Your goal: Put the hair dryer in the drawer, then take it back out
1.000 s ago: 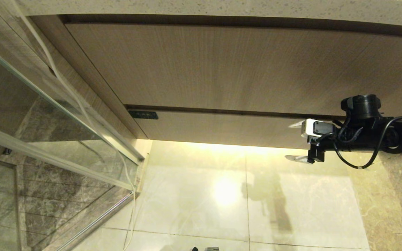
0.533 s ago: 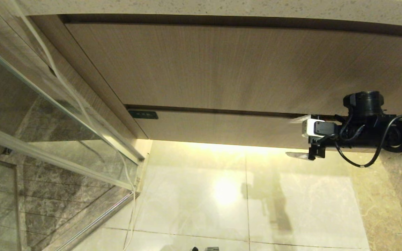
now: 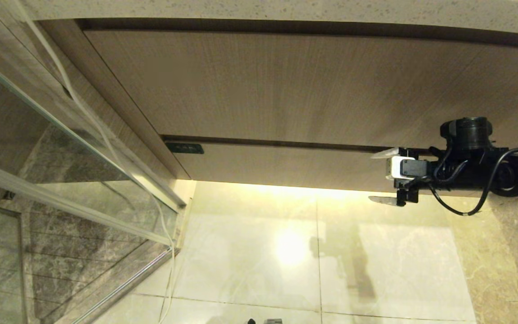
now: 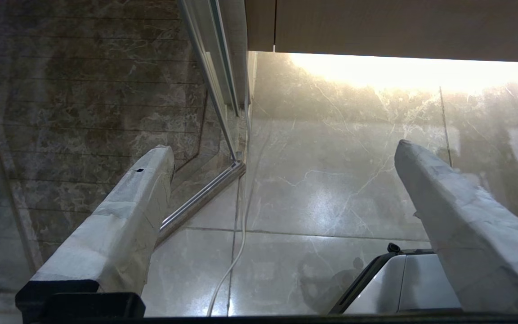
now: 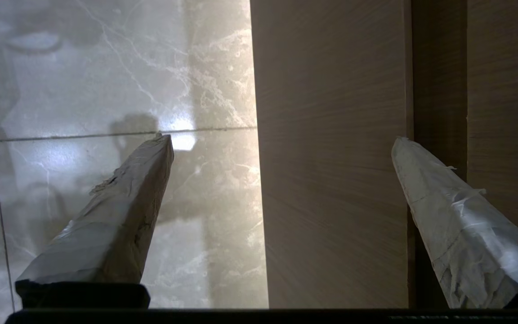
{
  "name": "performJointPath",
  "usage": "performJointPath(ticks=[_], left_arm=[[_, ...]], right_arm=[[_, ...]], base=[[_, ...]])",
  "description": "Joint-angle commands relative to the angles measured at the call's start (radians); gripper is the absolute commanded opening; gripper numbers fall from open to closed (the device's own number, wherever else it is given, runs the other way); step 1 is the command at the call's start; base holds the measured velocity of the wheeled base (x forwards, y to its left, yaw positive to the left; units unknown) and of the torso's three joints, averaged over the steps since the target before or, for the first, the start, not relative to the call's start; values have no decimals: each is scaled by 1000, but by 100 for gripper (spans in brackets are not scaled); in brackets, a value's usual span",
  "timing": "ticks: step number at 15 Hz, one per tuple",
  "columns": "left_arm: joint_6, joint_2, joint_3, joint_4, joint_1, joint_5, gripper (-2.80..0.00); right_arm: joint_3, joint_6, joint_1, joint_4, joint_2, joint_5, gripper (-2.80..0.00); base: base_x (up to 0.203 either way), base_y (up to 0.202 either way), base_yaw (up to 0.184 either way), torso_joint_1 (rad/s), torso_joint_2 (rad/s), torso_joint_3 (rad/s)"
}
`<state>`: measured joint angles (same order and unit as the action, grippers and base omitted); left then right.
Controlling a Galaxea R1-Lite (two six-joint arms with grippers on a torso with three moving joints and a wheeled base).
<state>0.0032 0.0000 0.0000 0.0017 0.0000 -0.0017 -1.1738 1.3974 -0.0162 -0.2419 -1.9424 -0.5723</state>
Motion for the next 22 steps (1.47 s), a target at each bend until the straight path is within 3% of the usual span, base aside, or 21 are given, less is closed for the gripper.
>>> performJointPath(ticks=[1, 10, 14, 22], left_arm=[[0, 0, 0, 0, 0, 0, 0], [0, 0, 0, 1, 0, 0, 0], [0, 0, 0, 0, 0, 0, 0], [0, 0, 0, 0, 0, 0, 0]], right_arm=[[-7, 8, -4, -2, -6, 6, 0], [-78, -20, -45, -2, -47, 125, 0], [-90, -55, -59, -77, -69, 203, 0], [-82, -47, -62, -79, -73, 209, 0]], base=[[0, 0, 0, 0, 0, 0], [0, 0, 0, 0, 0, 0], [0, 0, 0, 0, 0, 0], [0, 0, 0, 0, 0, 0]])
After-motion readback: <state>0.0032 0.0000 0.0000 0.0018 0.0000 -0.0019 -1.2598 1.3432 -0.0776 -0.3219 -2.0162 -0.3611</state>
